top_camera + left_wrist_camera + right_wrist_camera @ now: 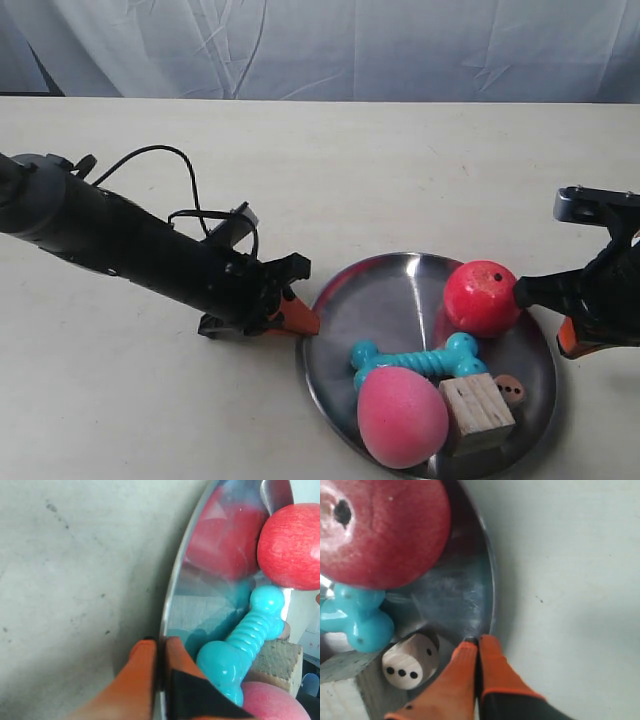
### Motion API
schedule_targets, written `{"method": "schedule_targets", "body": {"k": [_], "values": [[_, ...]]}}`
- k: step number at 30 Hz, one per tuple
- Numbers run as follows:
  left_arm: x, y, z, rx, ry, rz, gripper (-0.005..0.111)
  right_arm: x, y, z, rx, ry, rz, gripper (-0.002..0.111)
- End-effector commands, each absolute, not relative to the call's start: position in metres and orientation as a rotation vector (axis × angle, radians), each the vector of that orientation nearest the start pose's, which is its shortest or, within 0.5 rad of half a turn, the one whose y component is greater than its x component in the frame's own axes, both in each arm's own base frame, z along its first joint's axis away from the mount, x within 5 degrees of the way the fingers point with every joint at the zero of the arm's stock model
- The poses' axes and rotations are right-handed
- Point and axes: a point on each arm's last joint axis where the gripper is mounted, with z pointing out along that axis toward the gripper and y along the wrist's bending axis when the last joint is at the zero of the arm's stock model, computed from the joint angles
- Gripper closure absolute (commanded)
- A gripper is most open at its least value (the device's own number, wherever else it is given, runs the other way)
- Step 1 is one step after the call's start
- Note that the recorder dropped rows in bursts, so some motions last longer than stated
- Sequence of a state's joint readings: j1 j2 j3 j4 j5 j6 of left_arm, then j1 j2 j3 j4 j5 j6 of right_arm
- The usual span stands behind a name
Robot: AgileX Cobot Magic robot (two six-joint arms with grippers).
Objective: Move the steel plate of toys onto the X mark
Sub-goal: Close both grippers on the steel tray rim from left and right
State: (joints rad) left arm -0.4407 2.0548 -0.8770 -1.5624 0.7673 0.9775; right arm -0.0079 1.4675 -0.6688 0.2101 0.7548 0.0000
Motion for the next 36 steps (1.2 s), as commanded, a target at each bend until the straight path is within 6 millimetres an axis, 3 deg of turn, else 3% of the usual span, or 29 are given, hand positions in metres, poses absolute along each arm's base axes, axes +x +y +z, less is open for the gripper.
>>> {"method": "schedule_targets", "body": {"k": [1, 3, 9, 16, 21, 23, 28, 30, 33, 36], "values": [[0.273, -0.190, 0.069, 0.096, 2.865, -1.134, 0.107, 0.222, 0.010, 0.170, 0.231, 3.032, 0.224, 0.109], [0.274, -0.190, 0.068, 0.094, 2.865, -1.124, 0.107, 0.220, 0.009, 0.170, 0.201, 3.058, 0.197, 0.109], [0.275, -0.187, 0.066, 0.121, 2.872, -1.059, 0.107, 0.218, 0.000, 0.169, 0.342, 3.073, 0.048, 0.109], [0.274, -0.187, 0.066, 0.131, 2.874, -1.055, 0.107, 0.226, -0.001, 0.169, 0.354, 2.985, 0.043, 0.109], [0.274, -0.187, 0.066, 0.132, 2.874, -1.059, 0.107, 0.227, -0.001, 0.162, 0.357, 3.013, 0.038, 0.108], [0.274, -0.187, 0.066, 0.137, 2.875, -1.067, 0.107, 0.227, -0.001, 0.159, 0.366, 3.029, 0.042, 0.099], [0.273, -0.188, 0.067, 0.150, 2.877, -1.082, 0.107, 0.223, 0.000, 0.154, 0.393, 3.029, 0.049, 0.055], [0.273, -0.188, 0.067, 0.151, 2.877, -1.085, 0.107, 0.223, 0.000, 0.154, 0.392, 3.036, 0.050, 0.045], [0.273, -0.188, 0.067, 0.152, 2.877, -1.088, 0.107, 0.223, 0.001, 0.154, 0.406, 3.031, 0.078, 0.050], [0.272, -0.188, 0.067, 0.152, 2.878, -1.090, 0.107, 0.225, 0.004, 0.152, 0.431, 2.983, 0.138, 0.063]]}}
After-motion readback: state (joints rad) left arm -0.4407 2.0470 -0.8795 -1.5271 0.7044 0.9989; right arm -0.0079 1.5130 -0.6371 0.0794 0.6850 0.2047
